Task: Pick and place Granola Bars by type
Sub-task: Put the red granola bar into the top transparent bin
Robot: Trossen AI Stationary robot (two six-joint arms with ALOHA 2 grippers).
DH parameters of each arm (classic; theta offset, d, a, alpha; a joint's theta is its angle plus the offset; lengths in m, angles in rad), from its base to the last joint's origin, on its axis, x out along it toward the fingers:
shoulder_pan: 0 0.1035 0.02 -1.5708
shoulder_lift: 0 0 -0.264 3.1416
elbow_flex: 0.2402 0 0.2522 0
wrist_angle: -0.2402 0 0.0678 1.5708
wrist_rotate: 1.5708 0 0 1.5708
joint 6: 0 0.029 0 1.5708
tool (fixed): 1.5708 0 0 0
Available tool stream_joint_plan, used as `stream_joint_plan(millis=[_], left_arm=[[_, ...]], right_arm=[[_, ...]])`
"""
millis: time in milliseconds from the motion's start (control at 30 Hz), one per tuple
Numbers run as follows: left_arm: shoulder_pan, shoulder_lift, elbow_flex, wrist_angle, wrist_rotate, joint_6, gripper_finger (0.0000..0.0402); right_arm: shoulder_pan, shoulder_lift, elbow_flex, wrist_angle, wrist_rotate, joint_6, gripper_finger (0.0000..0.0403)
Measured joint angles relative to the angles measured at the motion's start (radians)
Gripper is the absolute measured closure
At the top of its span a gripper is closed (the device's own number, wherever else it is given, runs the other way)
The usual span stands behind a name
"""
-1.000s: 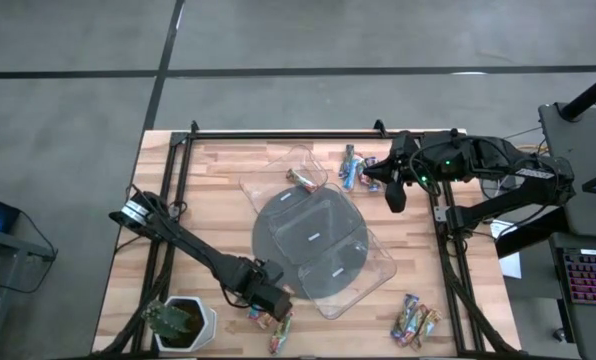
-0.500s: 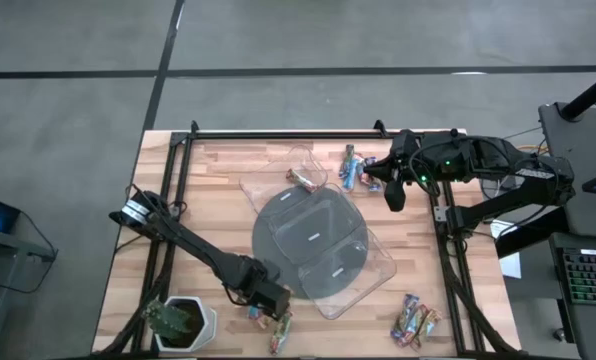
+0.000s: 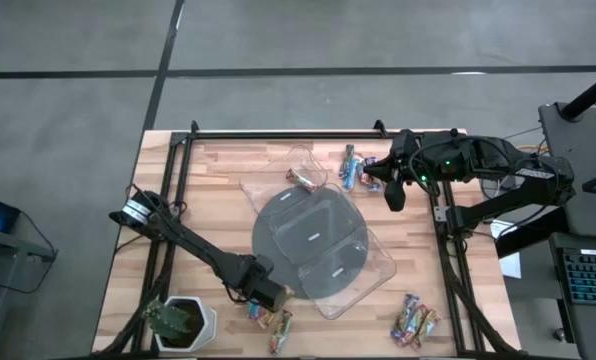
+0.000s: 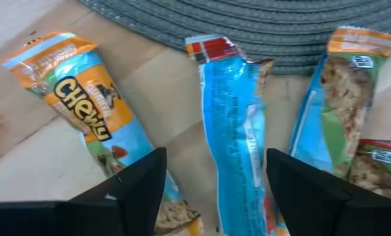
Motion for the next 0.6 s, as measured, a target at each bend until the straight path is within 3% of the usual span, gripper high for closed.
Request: stream_joint_plan(millis=[233, 600], left_arm=[[0.004, 0.0, -0.012, 0.112, -0.002, -0.02, 0.0159], [0.004, 0.0, -0.07, 0.139, -0.028, -0.049, 0.0159]], right_arm=[[0.0, 0.0, 0.0, 0.0, 0.0, -0.004, 0.0394], [0.0, 0.0, 0.0, 0.0, 0.0, -0.004, 0.0394]])
